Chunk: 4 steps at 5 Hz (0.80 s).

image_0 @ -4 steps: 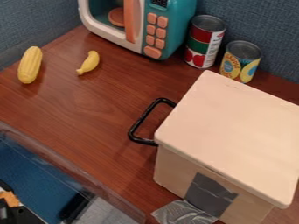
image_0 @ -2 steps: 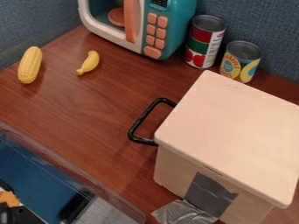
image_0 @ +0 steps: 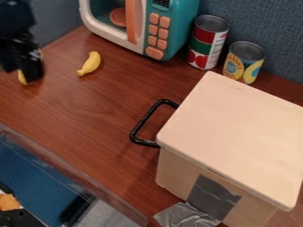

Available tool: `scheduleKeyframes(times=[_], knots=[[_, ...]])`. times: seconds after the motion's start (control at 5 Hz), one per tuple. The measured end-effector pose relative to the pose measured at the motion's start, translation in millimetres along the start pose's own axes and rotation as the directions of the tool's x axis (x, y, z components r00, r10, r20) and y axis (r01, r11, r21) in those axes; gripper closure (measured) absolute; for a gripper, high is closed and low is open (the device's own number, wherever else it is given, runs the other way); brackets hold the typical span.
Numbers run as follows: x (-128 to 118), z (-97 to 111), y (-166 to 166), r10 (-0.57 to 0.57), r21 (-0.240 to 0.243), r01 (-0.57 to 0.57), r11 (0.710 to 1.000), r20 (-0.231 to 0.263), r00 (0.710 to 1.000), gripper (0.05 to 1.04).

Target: Opened the drawer

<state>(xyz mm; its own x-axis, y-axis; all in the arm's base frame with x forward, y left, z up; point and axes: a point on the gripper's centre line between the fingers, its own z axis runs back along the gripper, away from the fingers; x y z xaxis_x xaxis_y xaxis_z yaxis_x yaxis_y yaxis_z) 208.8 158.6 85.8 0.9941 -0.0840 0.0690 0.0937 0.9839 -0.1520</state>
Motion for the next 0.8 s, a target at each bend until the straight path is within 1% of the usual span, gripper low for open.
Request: scheduleKeyframes(times=[0.2, 0.4, 0.6, 0.8], knots=[[17.7, -12.5, -23.9, 0.03, -0.03, -0.029, 0.999, 0.03, 0.999, 0.083], [35.1, -27.1, -53.7, 0.01, -0.056, -0.009, 0.998, 0.025, 1.0, 0.083], [50.2, -35.9, -83.4, -0.011, -0.072, 0.013, 0.997, 0.034, 0.999, 0.083], [62.7, -49.4, -103.4, -0.027, -0.082, 0.029, 0.996, 0.031, 0.999, 0.083]])
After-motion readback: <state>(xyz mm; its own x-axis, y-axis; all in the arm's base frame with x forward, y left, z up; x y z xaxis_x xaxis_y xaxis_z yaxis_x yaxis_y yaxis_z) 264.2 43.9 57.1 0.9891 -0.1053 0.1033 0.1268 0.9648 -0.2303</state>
